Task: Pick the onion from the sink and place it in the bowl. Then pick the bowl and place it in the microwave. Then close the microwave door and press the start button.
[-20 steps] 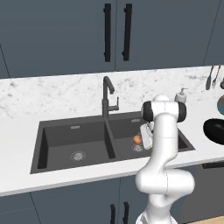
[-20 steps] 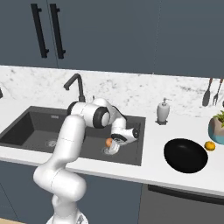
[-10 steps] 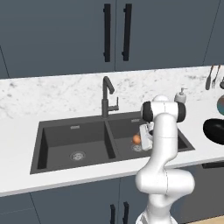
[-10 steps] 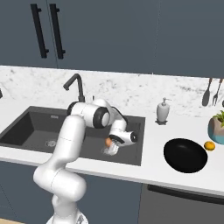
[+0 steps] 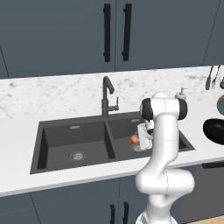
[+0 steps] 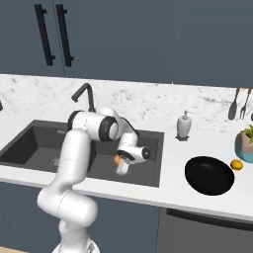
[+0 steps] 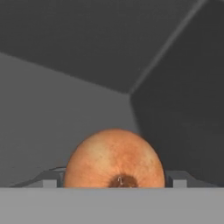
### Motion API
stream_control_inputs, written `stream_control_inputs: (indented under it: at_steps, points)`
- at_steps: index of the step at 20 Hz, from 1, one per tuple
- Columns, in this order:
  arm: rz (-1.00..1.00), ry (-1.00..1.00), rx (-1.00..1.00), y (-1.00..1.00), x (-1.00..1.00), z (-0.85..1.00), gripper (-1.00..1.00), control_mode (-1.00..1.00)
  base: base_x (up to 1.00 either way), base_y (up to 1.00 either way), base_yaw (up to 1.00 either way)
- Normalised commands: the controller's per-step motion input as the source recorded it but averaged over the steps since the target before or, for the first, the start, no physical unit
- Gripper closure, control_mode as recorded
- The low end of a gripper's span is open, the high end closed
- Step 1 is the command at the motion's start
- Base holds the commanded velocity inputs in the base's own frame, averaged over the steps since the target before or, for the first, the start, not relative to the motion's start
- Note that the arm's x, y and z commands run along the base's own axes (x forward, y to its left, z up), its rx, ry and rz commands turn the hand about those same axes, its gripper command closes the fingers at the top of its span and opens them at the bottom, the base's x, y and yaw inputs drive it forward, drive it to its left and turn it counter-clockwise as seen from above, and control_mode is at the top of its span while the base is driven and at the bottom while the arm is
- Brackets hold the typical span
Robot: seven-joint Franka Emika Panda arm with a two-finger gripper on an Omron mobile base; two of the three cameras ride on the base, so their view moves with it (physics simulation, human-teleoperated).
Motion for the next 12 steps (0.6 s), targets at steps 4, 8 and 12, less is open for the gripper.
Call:
stream_control_inputs:
  at_steps: [4,8,12]
  points:
    - [0.07,0.00,-0.06,0.01,-0.75,0.82,1.00,-1.00,0.00,0.00,0.00]
    - [0.00,0.00,-0.18,0.00,-0.49,0.87,1.00,-1.00,0.00,0.00,0.00]
    - [0.00,0.00,-0.27,-0.08,-0.09,0.94,1.00,-1.00,0.00,0.00,0.00]
